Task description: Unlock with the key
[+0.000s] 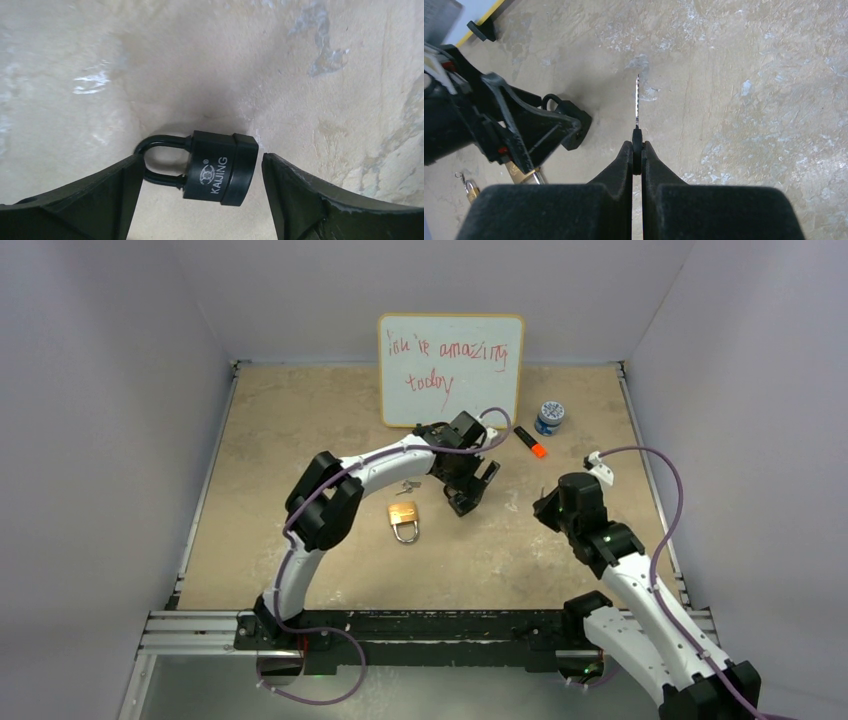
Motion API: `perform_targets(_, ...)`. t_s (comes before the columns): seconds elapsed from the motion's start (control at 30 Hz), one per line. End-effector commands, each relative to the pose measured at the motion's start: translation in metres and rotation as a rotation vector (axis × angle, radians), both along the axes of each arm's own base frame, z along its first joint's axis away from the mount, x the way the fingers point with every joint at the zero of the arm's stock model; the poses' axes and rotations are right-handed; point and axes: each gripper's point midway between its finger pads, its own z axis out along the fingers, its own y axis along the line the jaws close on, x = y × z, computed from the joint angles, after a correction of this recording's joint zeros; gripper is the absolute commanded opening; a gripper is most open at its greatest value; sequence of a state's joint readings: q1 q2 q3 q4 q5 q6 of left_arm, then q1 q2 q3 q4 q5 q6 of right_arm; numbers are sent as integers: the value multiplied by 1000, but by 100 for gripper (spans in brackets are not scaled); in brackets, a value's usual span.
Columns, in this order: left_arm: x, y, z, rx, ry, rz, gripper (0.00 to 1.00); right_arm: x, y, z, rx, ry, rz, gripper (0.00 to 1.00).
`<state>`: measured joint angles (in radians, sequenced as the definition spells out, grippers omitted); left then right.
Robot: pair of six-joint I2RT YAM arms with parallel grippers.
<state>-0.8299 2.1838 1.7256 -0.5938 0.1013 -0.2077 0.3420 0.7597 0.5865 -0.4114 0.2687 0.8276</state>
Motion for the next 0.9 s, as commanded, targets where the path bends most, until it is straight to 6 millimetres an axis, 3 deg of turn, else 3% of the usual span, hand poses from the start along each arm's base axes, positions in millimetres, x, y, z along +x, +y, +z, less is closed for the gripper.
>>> perform_targets(0.0,24,-7,84,-141,-95,109,91,6,7,3,23,-19,22,0)
perform_targets(0.17,23,15,86,-140,-8,330,89,6,25,-13,70,-16,113,0)
perform_targets(0.3,12,29,68,-152,132,572,86,3,47,-23,136,-30,228,0)
perform_targets(0.37,8,30,59,-153,182,657,84,1,67,-18,185,-88,354,0)
perform_targets(0.47,6,28,42,-138,230,720,85,-3,97,5,284,-240,538,0)
perform_targets(0.57,6,13,24,-148,300,698,90,-16,115,21,363,-332,673,0)
perform_targets(0.73,6,15,-1,-61,373,746,92,-34,131,37,423,-397,823,0)
perform_targets(0.87,1,15,-14,-65,422,812,92,-38,134,36,427,-392,861,0)
